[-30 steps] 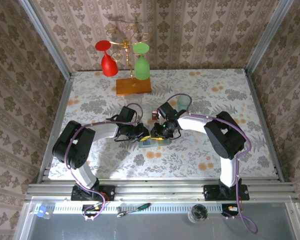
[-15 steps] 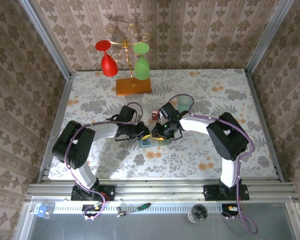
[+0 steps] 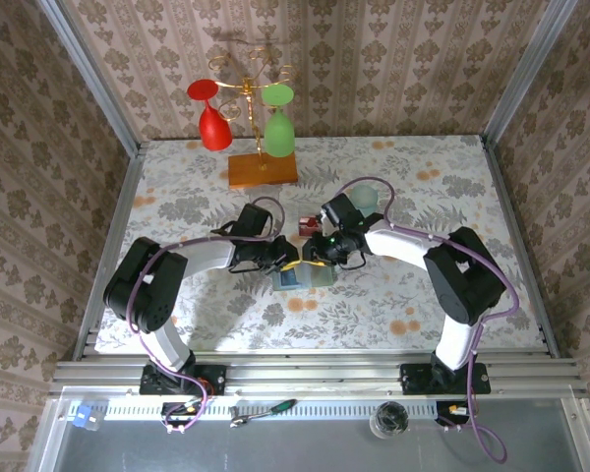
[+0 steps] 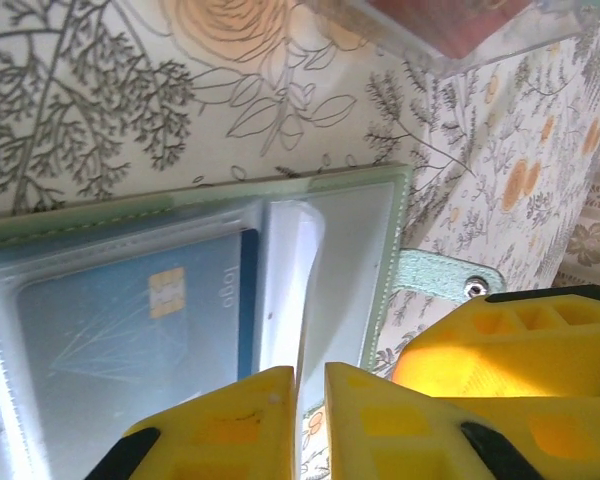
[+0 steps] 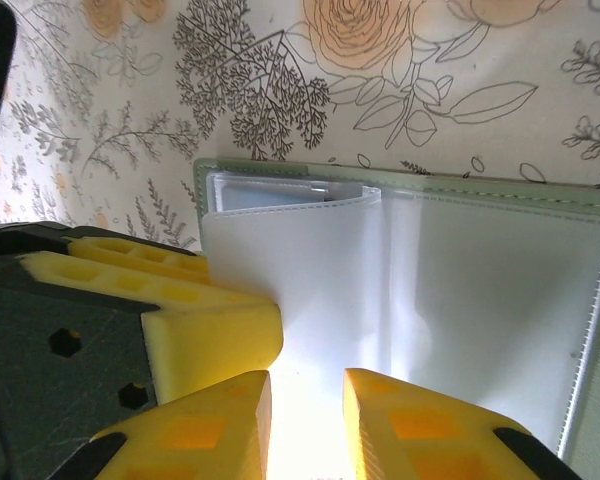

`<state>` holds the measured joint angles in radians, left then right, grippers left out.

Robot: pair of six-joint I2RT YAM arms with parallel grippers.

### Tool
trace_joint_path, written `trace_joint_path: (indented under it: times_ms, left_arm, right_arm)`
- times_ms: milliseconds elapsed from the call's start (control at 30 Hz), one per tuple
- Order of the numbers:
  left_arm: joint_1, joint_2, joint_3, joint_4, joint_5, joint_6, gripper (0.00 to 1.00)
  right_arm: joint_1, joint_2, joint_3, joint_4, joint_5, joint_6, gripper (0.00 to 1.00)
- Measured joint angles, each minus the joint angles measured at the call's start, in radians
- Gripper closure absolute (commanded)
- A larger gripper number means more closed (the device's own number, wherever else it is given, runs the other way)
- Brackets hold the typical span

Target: Take the credit cards out of the card holder

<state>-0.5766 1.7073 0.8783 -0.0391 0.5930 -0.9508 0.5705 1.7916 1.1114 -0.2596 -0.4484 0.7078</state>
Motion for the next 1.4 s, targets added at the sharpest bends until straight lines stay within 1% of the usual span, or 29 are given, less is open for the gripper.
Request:
trace_joint_path:
  times_ms: [200,333,533,733,1167,1400]
  left_arm:
    - [-0.013,0.008,0.035,-0.016,0.004,0.000,0.78]
    - [-0.028,0.033,0.070,-0.021,0.006,0.000,0.72]
    - [-0.051,0.084,0.114,-0.024,0.011,0.000,0.67]
    - [-0.064,0.121,0.149,-0.027,0.014,0.000,0.65]
    - [-0.068,0.135,0.156,-0.027,0.018,0.000,0.58]
    - [-0.068,0.159,0.156,-0.019,0.025,-0.002,0.58]
  right_arm:
    - [-0.018,-0.037,-0.026,-0.001,0.005,0.000,0.74]
    - [-0.030,-0.068,-0.046,-0.002,0.023,-0.001,0.74]
    - [-0.051,-0.128,-0.071,-0.006,0.051,-0.005,0.74]
    - [-0.071,-0.166,-0.089,-0.010,0.061,-0.011,0.74]
    - [-0.073,-0.169,-0.106,-0.012,0.064,-0.016,0.72]
    - [-0.073,-0.169,-0.106,-0.014,0.065,-0.016,0.72]
